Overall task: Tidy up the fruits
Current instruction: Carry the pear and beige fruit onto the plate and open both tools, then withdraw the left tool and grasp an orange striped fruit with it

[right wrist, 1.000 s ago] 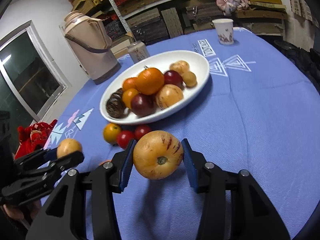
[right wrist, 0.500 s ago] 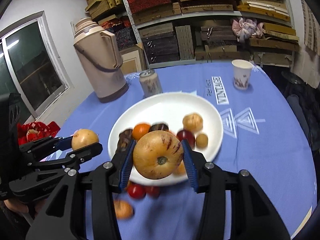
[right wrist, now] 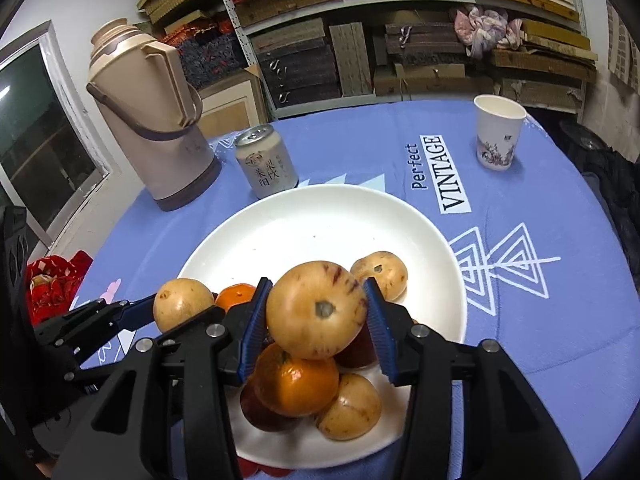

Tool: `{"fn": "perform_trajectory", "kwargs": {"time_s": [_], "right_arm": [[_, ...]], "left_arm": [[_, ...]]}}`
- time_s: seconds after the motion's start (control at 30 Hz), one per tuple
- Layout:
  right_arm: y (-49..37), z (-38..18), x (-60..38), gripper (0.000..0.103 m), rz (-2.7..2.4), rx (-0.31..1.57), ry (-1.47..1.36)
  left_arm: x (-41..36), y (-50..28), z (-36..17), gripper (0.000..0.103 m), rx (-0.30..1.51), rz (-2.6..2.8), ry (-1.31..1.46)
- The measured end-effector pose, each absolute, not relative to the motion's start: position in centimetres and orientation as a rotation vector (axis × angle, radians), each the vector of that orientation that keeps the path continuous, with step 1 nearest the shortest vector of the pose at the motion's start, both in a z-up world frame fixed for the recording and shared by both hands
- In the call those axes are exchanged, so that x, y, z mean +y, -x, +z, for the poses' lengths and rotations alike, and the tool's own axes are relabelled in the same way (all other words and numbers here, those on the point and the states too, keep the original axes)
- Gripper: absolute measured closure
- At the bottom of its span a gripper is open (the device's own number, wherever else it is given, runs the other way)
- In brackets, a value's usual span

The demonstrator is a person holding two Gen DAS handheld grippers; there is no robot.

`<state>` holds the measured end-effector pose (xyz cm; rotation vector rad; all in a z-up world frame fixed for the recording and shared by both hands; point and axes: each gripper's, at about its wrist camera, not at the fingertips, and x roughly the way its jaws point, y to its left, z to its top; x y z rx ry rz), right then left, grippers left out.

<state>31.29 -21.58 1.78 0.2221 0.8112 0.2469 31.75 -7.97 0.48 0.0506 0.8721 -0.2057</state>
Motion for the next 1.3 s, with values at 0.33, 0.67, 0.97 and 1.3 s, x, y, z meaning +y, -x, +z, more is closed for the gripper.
{"fn": "perform_trajectory", "kwargs": {"time_s": [0.33, 0.67, 0.97, 1.3], "right_arm": [[-28.9, 2.6, -23.4, 0.031, 0.251, 0.762, -0.291], [-22.7, 2.5, -24.1, 0.01, 0.265, 0.733, -0.36], [-17.3, 0.3, -24.3, 0.005, 0.213, 0.714, -0.348], [-16.7, -1.9, -26.8, 0.005, 0.15, 0.688, -0.449]], "left_arm": [[-7.4, -30.0, 2.3, 0.029, 0.802, -0.177, -0.046], [-7.1, -25.3, 3.2, 0.025, 0.777, -0.206, -0.065], [-7.1, -20.1, 1.6, 0.016, 0.743, -0.213, -0.115], [-7.0, -17.7, -1.8, 0.013, 0.71, -0.243, -0.133]]}}
